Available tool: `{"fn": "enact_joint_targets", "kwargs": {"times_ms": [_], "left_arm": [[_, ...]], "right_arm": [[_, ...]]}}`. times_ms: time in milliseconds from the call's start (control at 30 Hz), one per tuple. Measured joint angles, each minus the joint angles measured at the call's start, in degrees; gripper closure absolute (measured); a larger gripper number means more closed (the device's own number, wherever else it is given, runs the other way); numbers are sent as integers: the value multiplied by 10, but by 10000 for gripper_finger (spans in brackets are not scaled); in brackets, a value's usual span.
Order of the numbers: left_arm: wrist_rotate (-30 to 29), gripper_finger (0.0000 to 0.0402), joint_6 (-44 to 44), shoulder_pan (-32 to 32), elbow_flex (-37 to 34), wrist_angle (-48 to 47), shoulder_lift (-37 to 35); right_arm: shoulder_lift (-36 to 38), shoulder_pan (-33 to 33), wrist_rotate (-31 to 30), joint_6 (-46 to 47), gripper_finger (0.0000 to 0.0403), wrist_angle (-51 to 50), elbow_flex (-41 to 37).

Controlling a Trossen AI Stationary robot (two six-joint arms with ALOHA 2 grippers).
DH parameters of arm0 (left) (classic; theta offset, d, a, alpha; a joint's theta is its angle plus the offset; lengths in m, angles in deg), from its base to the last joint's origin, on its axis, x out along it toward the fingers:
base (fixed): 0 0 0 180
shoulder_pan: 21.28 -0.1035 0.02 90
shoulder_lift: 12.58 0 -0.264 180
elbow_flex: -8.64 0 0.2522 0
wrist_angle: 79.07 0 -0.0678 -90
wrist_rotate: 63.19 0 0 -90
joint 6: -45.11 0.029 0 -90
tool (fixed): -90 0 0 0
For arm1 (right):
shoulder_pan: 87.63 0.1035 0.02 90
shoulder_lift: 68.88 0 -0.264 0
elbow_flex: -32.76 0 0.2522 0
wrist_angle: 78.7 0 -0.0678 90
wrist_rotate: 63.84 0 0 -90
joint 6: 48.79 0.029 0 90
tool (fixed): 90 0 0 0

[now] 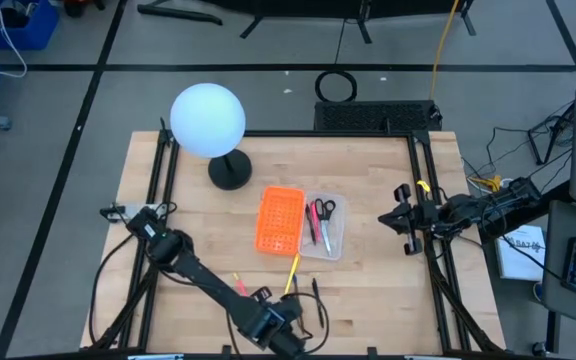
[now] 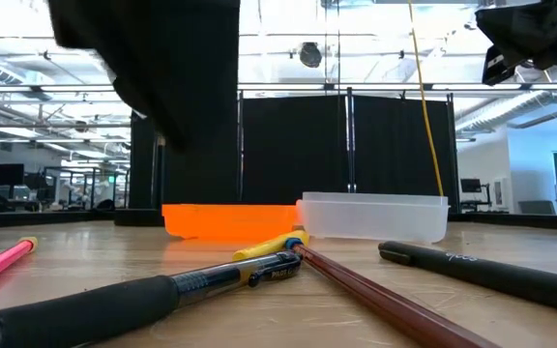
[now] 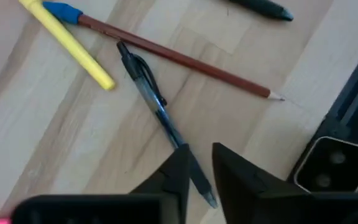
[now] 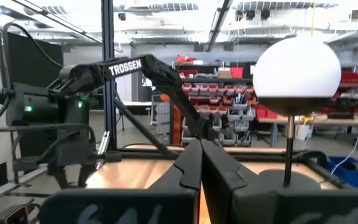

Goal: Pick & place school supplies into a supply box
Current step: Put the black transparent pen into the orange supply box

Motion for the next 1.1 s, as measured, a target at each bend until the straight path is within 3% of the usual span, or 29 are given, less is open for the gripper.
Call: {"fn": "enact_joint_targets", "kwargs": {"times_ms": [300,633,867,1100], "left_arm": [[38,227,-45,-1,-55,18,0],[36,209,-64,-1,-124,111,-6],[89,233,-109,-16,-172,122,-9],[125,321,-122,-37,-187,116,-11]], "right_arm": [[0,0,-1,-18,403,21,0],[0,0,-3,-13,403,18,0],[0,0,-3,2,403,1,0],[0,0,-3,17,403,-10,0]]}}
